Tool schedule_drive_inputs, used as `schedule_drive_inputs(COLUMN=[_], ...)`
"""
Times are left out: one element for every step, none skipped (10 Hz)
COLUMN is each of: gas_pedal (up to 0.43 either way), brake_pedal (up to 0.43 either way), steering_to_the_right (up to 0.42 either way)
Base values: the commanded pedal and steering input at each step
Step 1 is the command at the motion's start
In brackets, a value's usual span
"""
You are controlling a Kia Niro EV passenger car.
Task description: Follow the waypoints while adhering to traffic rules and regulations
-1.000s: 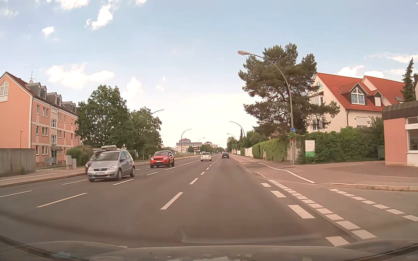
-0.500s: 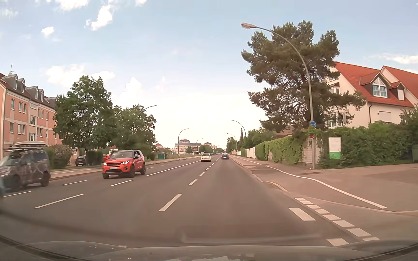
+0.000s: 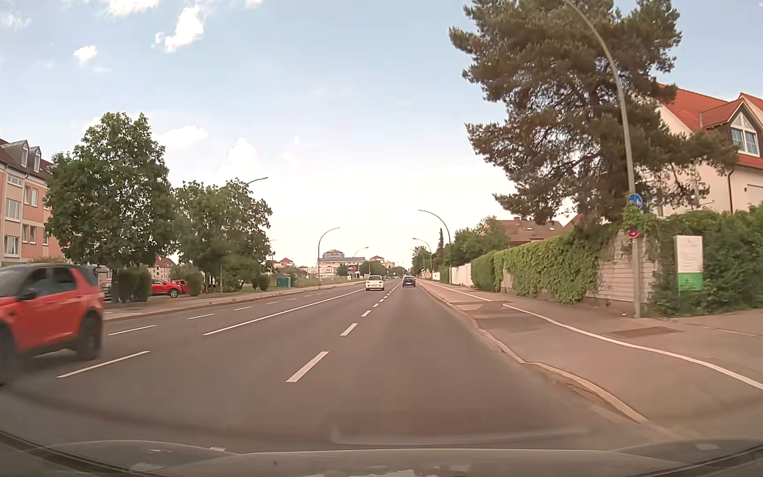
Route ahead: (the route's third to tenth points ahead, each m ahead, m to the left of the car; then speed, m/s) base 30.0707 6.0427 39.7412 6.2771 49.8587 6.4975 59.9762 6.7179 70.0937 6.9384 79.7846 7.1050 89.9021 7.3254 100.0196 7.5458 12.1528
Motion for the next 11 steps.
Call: schedule_drive_inputs(gas_pedal=[0.079,0.079,0.087,0.087,0.098,0.098,0.098,0.098,0.098,0.098,0.098], brake_pedal=[0.018,0.018,0.018,0.018,0.018,0.018,0.018,0.018,0.018,0.024,0.018], steering_to_the_right=[0.001,0.001,0.001,0.0,0.0,0.0,0.0,0.0,0.0,-0.002,-0.006])
